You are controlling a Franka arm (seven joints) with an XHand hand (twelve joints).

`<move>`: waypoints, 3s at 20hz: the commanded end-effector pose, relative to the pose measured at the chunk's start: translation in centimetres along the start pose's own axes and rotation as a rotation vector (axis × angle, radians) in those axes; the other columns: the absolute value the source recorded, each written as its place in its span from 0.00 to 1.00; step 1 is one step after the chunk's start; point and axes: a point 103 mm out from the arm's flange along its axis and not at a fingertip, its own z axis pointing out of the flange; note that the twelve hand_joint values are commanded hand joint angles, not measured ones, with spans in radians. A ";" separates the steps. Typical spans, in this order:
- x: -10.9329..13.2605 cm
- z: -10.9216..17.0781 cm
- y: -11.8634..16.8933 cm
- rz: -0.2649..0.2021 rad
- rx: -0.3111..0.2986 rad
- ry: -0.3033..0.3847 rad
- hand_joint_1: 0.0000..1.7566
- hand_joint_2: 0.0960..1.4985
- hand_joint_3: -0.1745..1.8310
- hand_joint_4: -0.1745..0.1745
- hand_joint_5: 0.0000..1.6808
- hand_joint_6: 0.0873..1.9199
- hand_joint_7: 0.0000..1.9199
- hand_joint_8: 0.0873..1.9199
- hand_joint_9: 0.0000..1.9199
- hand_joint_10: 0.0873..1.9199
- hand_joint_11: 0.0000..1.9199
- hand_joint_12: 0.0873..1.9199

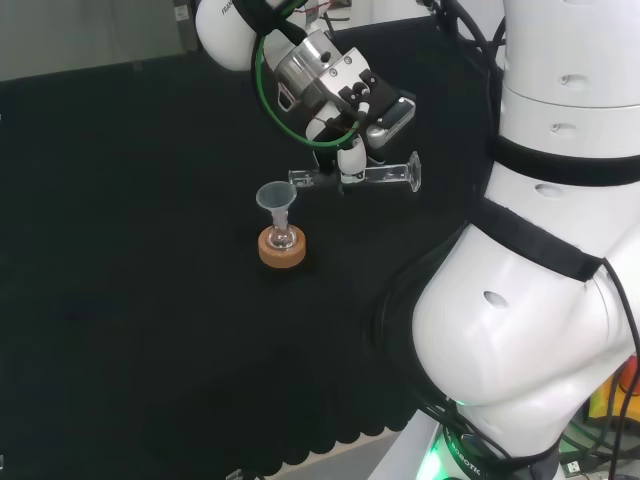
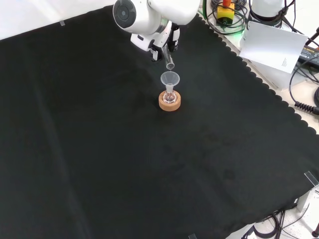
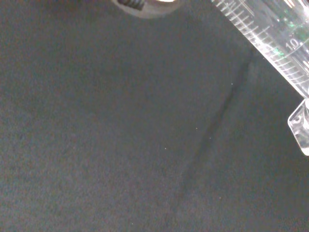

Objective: Pour the water from the graduated cylinder into the round-bottom flask.

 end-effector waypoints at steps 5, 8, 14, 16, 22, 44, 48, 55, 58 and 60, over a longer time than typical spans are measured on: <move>0.0 0.0 0.0 -0.005 -0.003 -0.002 0.64 0.75 0.09 0.16 0.55 0.54 0.64 0.16 0.75 0.00 0.67 0.36; 0.0 -0.1 0.1 -0.001 0.000 -0.002 0.64 0.75 0.09 0.15 0.55 0.54 0.64 0.16 0.75 0.00 0.67 0.36; 1.0 -0.8 0.7 0.014 0.026 -0.038 0.64 0.75 0.09 0.15 0.55 0.54 0.64 0.16 0.75 0.00 0.67 0.36; 1.7 -1.2 1.0 0.017 0.034 -0.045 0.64 0.75 0.09 0.15 0.55 0.54 0.64 0.16 0.75 0.00 0.67 0.36; 2.8 -1.9 1.2 0.026 0.046 -0.066 0.64 0.75 0.09 0.15 0.55 0.54 0.64 0.16 0.75 0.00 0.67 0.36; 2.6 -2.5 1.1 0.057 0.094 -0.108 0.71 0.73 0.09 0.00 0.56 0.52 0.51 0.52 0.76 0.00 0.68 0.36; 2.6 -2.5 1.0 0.056 0.099 -0.112 0.71 0.73 0.09 0.00 0.56 0.52 0.51 0.52 0.76 0.00 0.68 0.36; 3.1 -2.2 1.0 0.051 0.119 -0.131 0.71 0.74 0.09 0.00 0.56 0.52 0.51 0.52 0.76 0.00 0.67 0.36; 3.3 -2.2 0.9 0.050 0.126 -0.144 0.71 0.74 0.09 0.00 0.55 0.52 0.51 0.52 0.76 0.00 0.67 0.36; 3.5 -2.1 0.9 0.053 0.133 -0.161 0.71 0.74 0.09 0.00 0.55 0.52 0.51 0.52 0.76 0.00 0.67 0.36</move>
